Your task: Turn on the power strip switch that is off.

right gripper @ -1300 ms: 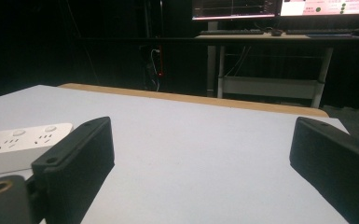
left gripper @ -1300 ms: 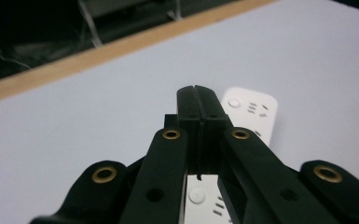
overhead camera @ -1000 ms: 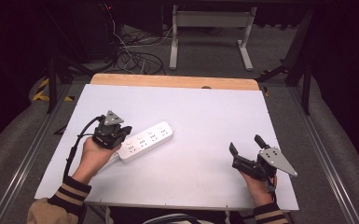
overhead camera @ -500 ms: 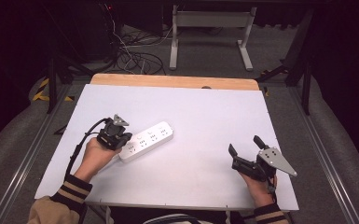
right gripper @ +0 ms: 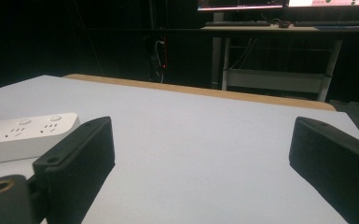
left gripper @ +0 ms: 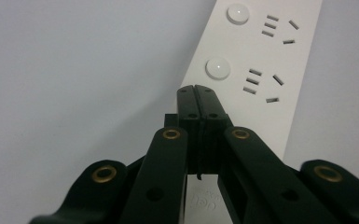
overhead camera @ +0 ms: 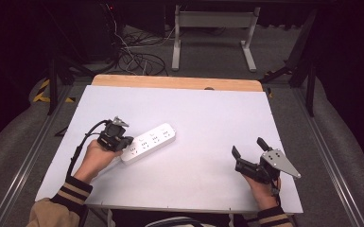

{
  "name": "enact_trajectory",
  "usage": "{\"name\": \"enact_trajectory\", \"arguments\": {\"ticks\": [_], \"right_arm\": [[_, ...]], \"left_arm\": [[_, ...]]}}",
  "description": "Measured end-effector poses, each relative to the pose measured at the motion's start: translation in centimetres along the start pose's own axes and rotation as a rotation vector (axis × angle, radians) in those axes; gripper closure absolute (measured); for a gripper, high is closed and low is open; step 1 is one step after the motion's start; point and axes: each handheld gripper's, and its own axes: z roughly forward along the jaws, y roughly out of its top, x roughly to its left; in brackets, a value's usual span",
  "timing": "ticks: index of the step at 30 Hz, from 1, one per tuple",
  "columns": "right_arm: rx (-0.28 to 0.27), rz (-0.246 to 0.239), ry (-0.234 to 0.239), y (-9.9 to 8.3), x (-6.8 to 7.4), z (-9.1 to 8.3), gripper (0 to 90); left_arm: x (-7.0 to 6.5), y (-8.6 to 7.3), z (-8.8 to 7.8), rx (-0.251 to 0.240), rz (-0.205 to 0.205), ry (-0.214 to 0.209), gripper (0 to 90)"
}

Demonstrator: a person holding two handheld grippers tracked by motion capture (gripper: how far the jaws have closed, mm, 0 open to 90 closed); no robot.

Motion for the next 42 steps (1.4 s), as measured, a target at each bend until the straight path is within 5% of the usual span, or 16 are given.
{"name": "enact_trajectory", "arguments": {"ticks": [4, 6, 10, 14, 19, 22, 40, 42], "right_arm": [[0.003, -0.003, -0.002, 0.0, 0.0, 0.0, 7.5], [0.007, -0.004, -0.002, 0.0, 0.0, 0.1, 7.6], [0.01, -0.011, -0.004, 0.0, 0.1, 0.0, 7.7], [0.014, -0.01, -0.008, 0.0, 0.0, 0.1, 7.8], [0.015, -0.011, -0.01, 0.0, 0.1, 0.0, 7.8], [0.016, -0.01, -0.011, 0.0, 0.1, 0.0, 7.8], [0.018, -0.008, -0.011, 0.0, 0.1, 0.0, 7.9], [0.018, -0.009, -0.009, 0.0, 0.1, 0.0, 7.9]], "left_arm": [[0.0, 0.0, 0.0, 0.002, 0.008, 0.0, 90.0], [-0.1, -0.2, 0.0, -0.004, 0.013, 0.033, 90.0], [0.0, -0.3, 0.0, -0.008, 0.002, 0.008, 90.0], [-0.8, -0.3, 0.1, -0.001, 0.038, 0.065, 90.0], [-1.1, -0.4, 0.1, 0.006, 0.042, 0.023, 90.0], [-1.6, -0.4, 0.2, 0.002, 0.054, 0.057, 90.0], [-1.8, -0.6, 0.2, -0.013, 0.068, 0.075, 90.0], [-1.4, -0.6, 0.2, -0.014, 0.055, 0.049, 90.0]]}}
